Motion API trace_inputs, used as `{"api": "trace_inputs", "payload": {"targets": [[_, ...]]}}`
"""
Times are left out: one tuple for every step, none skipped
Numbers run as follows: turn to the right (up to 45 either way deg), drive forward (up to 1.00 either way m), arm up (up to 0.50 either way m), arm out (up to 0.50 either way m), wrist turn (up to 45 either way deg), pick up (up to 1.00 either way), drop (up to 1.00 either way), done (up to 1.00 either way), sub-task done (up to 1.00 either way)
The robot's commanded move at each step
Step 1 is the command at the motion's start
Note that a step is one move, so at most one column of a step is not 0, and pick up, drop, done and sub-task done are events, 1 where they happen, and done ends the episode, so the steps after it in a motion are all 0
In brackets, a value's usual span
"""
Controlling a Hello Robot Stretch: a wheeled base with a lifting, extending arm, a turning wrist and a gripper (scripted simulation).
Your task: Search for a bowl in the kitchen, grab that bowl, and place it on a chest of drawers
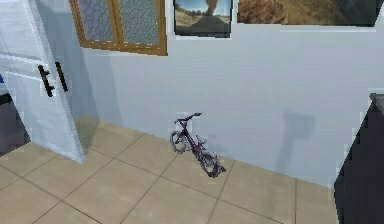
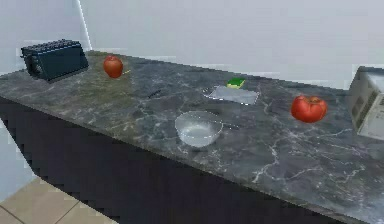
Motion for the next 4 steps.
{"api": "trace_inputs", "payload": {"targets": [[0.0, 0.0, 0.5, 0.0, 0.0, 0.0, 0.0, 0.0, 0.0], [0.0, 0.0, 0.38, 0.0, 0.0, 0.0, 0.0, 0.0, 0.0], [0.0, 0.0, 0.0, 0.26, 0.0, 0.0, 0.0, 0.0, 0.0], [0.0, 0.0, 0.0, 0.0, 45.0, 0.0, 0.0, 0.0, 0.0]]}}
